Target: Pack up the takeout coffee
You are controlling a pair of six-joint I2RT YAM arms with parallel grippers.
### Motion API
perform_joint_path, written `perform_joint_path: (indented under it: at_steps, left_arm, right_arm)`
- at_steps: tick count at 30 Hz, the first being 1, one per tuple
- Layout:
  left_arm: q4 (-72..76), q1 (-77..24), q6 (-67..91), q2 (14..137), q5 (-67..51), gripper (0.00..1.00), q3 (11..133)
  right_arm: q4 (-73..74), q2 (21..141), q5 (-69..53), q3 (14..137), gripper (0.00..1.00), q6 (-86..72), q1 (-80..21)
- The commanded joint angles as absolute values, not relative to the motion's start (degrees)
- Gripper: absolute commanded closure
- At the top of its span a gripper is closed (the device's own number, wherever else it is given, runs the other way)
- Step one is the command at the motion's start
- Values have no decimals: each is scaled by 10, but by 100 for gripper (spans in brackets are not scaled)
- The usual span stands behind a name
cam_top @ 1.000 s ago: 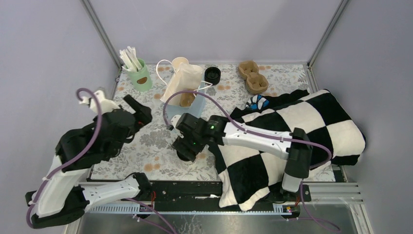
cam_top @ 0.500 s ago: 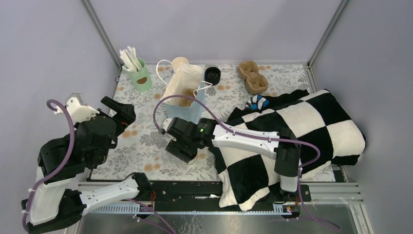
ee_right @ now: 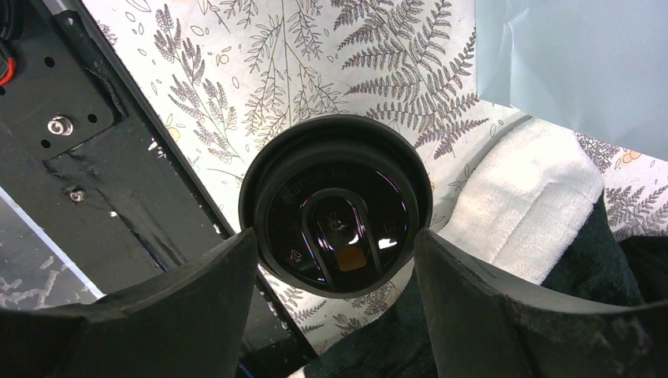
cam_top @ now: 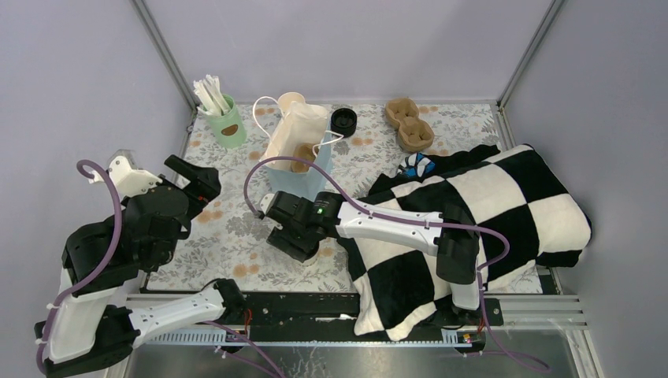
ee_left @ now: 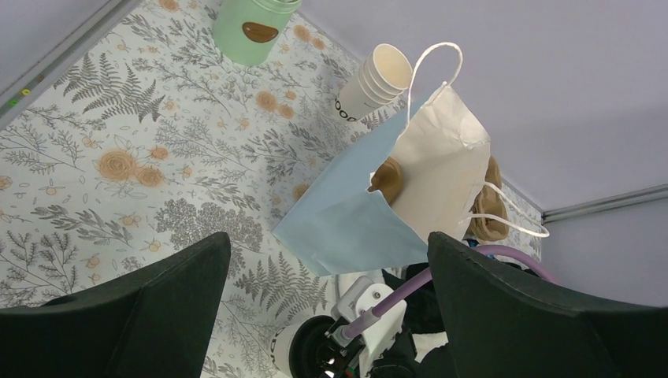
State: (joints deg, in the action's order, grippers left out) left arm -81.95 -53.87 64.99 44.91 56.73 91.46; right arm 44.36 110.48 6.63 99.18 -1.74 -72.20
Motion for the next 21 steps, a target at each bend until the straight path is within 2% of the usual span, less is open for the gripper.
perform_joint_path:
  at_steps: [1, 21]
  left_arm:
    - [-791, -539, 640, 463, 568, 1, 915]
    - [-781, -539, 641, 473, 562, 1, 911]
  right_arm:
    - [442, 1109, 79, 1008, 22, -4, -725]
    - [431, 1115, 84, 998, 15, -3, -725]
